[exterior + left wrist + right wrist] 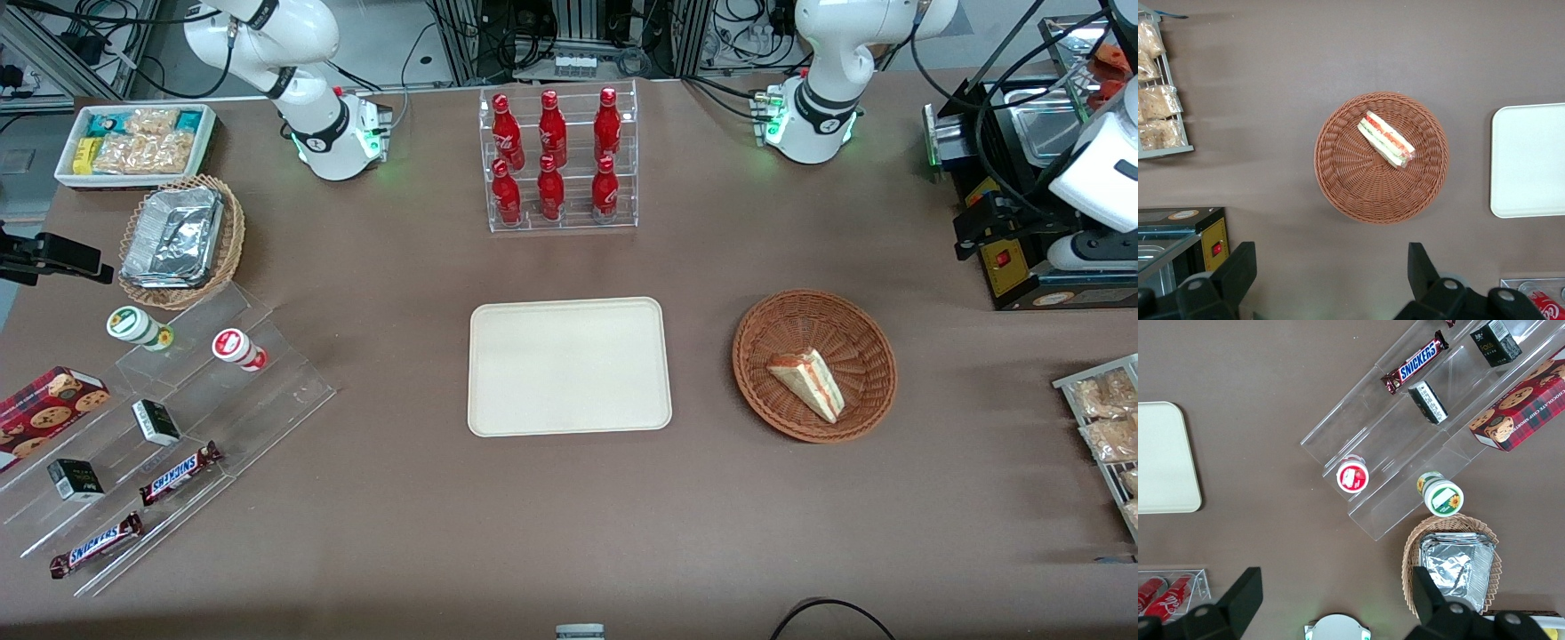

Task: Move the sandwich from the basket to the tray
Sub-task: 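Move the left gripper down over the wrapped sandwich in the wicker basket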

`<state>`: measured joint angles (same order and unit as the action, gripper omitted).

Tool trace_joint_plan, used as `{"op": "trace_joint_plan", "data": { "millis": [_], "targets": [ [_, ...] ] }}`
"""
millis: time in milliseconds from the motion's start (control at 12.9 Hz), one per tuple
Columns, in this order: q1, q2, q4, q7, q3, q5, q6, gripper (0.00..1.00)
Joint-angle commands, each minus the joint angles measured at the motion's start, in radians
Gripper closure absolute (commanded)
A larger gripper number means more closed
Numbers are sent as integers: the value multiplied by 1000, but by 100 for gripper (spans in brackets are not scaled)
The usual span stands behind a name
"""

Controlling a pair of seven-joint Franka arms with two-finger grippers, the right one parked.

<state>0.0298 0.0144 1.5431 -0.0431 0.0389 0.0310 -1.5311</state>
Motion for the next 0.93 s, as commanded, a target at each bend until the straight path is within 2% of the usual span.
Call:
{"op": "trace_joint_plan", "data": {
  "millis": [0,466,854],
  "targets": [
    [-8,21,12,11,1,-10,3,0],
    [12,-86,43,-59,24,-5,-82,0],
    [51,-85,311,-260,32,-5,-410,0]
  ]
}}
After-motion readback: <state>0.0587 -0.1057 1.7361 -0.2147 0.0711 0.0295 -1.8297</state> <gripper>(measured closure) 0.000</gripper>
